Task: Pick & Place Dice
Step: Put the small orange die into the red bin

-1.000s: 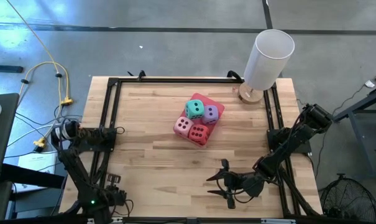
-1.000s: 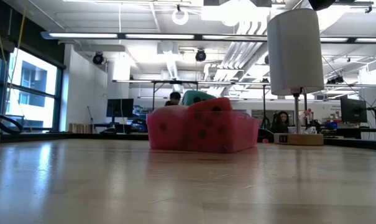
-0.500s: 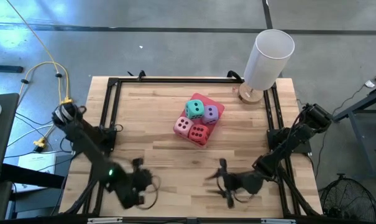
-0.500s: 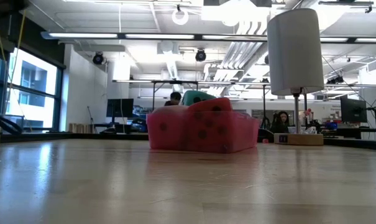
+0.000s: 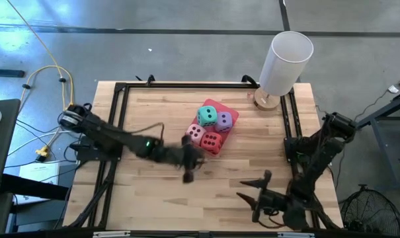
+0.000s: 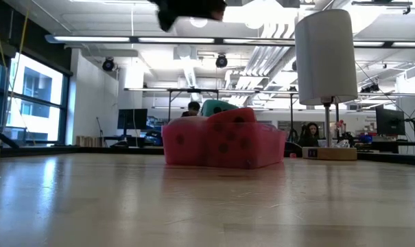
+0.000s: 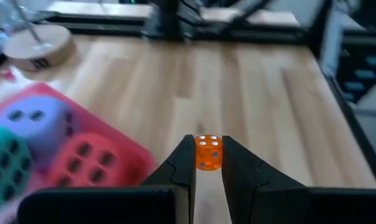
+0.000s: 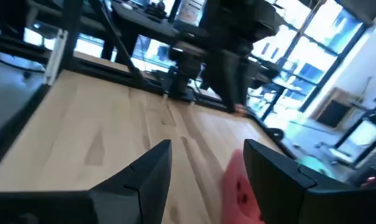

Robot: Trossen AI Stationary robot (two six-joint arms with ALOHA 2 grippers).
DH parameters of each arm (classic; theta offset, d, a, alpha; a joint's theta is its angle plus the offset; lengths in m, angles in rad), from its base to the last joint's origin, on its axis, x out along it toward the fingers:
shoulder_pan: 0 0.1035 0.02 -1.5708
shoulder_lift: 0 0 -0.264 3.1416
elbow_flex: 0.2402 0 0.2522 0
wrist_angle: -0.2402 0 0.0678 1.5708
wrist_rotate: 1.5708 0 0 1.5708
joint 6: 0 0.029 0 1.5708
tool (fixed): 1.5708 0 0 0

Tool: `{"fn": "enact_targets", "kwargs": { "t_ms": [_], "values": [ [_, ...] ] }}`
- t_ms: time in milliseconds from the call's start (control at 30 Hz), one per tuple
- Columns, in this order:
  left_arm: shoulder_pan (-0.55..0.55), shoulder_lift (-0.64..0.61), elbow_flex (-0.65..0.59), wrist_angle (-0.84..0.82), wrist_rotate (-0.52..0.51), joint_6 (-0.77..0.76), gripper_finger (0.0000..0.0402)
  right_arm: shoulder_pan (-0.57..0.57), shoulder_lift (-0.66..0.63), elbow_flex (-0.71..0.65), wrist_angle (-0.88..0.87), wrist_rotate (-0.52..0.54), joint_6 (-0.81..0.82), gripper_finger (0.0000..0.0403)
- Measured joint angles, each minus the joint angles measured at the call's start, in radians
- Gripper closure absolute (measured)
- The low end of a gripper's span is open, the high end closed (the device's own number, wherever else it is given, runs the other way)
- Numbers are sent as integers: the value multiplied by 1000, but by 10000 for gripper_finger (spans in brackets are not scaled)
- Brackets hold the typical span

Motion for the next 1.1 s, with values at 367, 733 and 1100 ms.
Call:
{"fn": "enact_targets", "kwargs": {
  "t_ms": [367, 733, 1100],
  "values": [
    [375, 78, 1, 106, 322, 19, 327, 12, 0, 0, -119, 109, 34, 211],
    [440, 241, 1, 215, 409, 18, 278, -2, 0, 0, -123, 6, 89, 211],
    [446, 264, 2, 251, 206, 40, 275, -2, 0, 0, -141, -134, 222, 211]
  ]
}}
